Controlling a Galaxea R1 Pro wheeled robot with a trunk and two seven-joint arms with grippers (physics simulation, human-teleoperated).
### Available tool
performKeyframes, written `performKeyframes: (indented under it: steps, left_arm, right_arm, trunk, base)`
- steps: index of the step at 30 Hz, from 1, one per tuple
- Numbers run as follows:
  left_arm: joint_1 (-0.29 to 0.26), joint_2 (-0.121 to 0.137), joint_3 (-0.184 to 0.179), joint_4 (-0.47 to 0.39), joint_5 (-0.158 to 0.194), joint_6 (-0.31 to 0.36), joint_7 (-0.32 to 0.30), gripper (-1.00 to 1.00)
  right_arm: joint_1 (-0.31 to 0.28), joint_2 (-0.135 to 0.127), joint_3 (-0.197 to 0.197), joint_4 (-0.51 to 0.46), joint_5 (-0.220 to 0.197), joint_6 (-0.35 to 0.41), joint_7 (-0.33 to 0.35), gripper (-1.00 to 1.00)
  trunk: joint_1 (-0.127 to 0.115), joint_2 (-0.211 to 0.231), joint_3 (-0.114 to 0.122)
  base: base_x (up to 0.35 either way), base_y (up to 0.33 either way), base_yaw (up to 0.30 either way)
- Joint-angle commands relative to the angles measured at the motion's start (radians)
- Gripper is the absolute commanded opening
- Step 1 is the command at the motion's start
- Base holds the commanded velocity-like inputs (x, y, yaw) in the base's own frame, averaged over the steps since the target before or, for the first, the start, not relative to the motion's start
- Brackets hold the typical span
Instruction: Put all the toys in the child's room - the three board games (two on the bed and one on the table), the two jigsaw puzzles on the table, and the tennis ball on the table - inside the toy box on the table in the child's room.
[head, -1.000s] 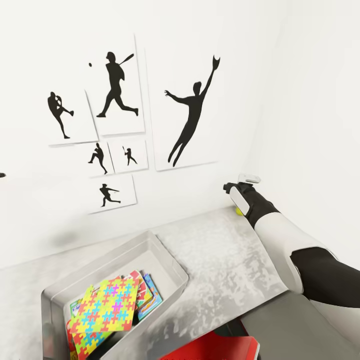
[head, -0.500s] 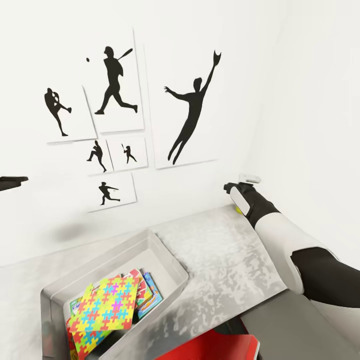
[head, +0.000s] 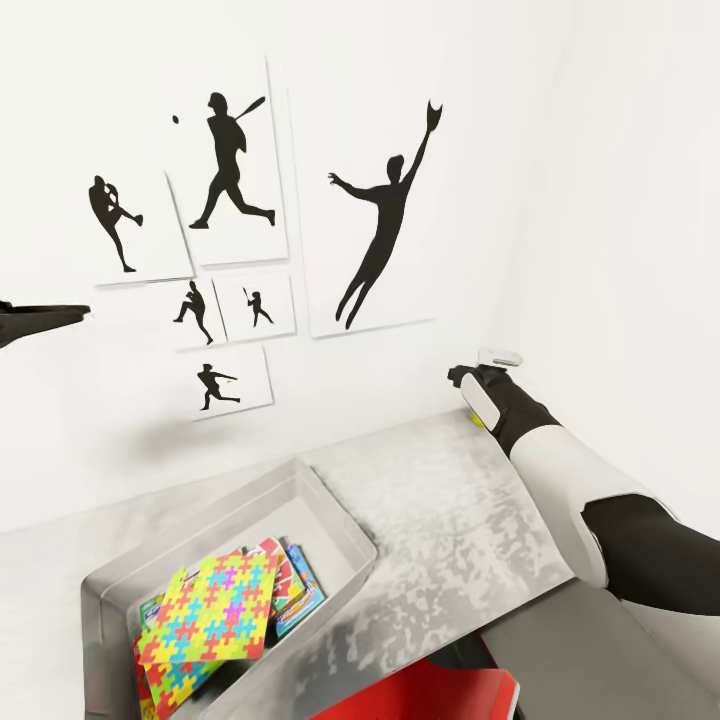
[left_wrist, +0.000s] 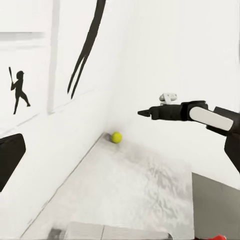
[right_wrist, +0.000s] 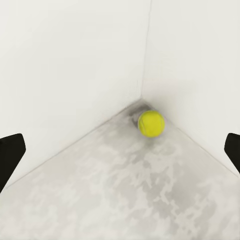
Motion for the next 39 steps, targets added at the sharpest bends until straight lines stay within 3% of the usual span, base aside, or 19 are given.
performKeyframes:
  steps: [1, 8, 20, 26, 33, 36, 39]
  left_arm:
    - [-0.019, 0.0, -0.004, 0.002, 0.002, 0.009, 0.0, 1.0]
    - [-0.165, 0.0, -0.028, 0.025, 0.003, 0.009, 0.004, 1.0]
    - [-0.272, -0.011, -0.045, 0.025, 0.007, 0.009, 0.004, 1.0]
    - [-0.281, -0.011, -0.124, 0.028, 0.006, 0.009, 0.005, 1.0]
    - [-0.277, -0.013, -0.163, 0.026, 0.002, 0.009, 0.005, 1.0]
    - [-0.273, -0.016, -0.208, 0.025, 0.001, 0.009, 0.005, 1.0]
    - [-0.269, -0.03, -0.298, 0.025, 0.0, 0.009, 0.005, 1.0]
  right_arm:
    - [-0.001, -0.001, 0.008, -0.001, -0.009, 0.004, -0.008, 1.0]
    - [-0.001, -0.001, 0.007, -0.001, -0.01, 0.005, -0.008, 1.0]
    - [0.0, -0.001, 0.008, -0.001, -0.008, 0.004, -0.008, 1.0]
    - [-0.001, -0.001, 0.008, -0.001, -0.006, 0.004, -0.008, 1.0]
    - [-0.001, -0.002, 0.008, -0.001, -0.006, 0.005, -0.008, 1.0]
    - [-0.001, -0.002, 0.008, -0.001, -0.006, 0.005, -0.008, 1.0]
    - [-0.001, -0.002, 0.009, -0.001, -0.006, 0.005, -0.008, 1.0]
  trunk:
    - [0.001, -0.002, -0.002]
    - [0.001, -0.002, -0.002]
    - [0.001, -0.002, -0.002]
    - [0.001, -0.002, -0.002]
    - [0.001, -0.002, -0.002]
    - [0.001, -0.002, -0.003]
    - [0.001, -0.002, -0.006]
  base:
    - [0.0, 0.0, 0.0]
    - [0.0, 0.0, 0.0]
    - [0.0, 0.0, 0.0]
    - [0.0, 0.0, 0.0]
    - [0.0, 0.0, 0.0]
    - [0.0, 0.0, 0.0]
    - [0.0, 0.0, 0.0]
